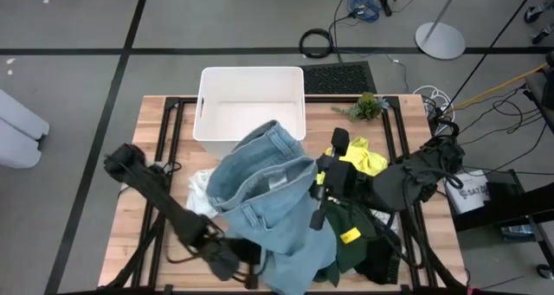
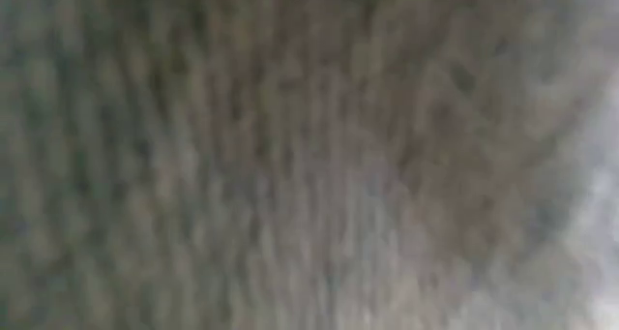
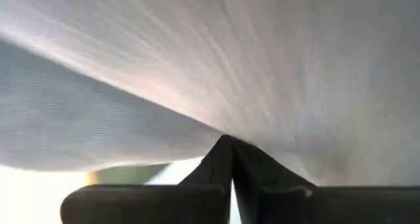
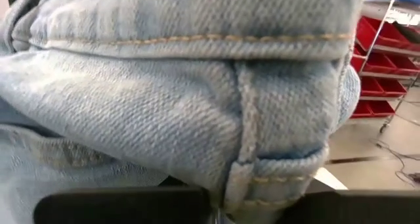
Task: Fold laundry
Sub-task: Fold the blue pants
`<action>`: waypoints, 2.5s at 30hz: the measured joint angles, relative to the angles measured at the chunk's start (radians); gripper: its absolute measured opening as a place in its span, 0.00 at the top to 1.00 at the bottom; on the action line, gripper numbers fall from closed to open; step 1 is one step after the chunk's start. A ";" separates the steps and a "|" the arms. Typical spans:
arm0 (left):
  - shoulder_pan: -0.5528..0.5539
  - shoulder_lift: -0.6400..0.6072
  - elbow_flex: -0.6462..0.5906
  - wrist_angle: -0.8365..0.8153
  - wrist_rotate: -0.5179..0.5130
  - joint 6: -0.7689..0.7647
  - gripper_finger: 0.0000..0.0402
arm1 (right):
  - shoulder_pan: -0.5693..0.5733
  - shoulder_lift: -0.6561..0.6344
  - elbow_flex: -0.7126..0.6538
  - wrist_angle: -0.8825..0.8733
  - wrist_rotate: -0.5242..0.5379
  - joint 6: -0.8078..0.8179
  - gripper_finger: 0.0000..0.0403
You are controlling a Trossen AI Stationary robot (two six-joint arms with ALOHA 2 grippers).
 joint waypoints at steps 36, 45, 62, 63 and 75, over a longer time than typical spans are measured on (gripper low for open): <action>-0.230 -0.442 0.007 -0.914 -0.589 -0.531 0.98 | -0.108 0.046 -0.002 0.056 -0.414 -0.099 0.90; -0.230 -0.416 0.007 -0.882 -0.587 -0.535 0.98 | 0.008 0.056 0.000 -0.030 -0.130 -0.130 0.90; -0.063 -0.393 -0.113 -0.898 -0.653 -0.720 0.98 | -0.066 0.075 -0.002 0.137 -0.247 -0.165 0.90; -0.043 -0.386 -0.140 -0.860 -0.653 -0.738 0.98 | -0.053 0.074 -0.002 0.154 -0.241 -0.186 0.90; 0.045 -0.044 -0.281 0.413 -0.191 -0.025 0.98 | 0.098 0.068 -0.001 -0.031 0.100 -0.149 0.90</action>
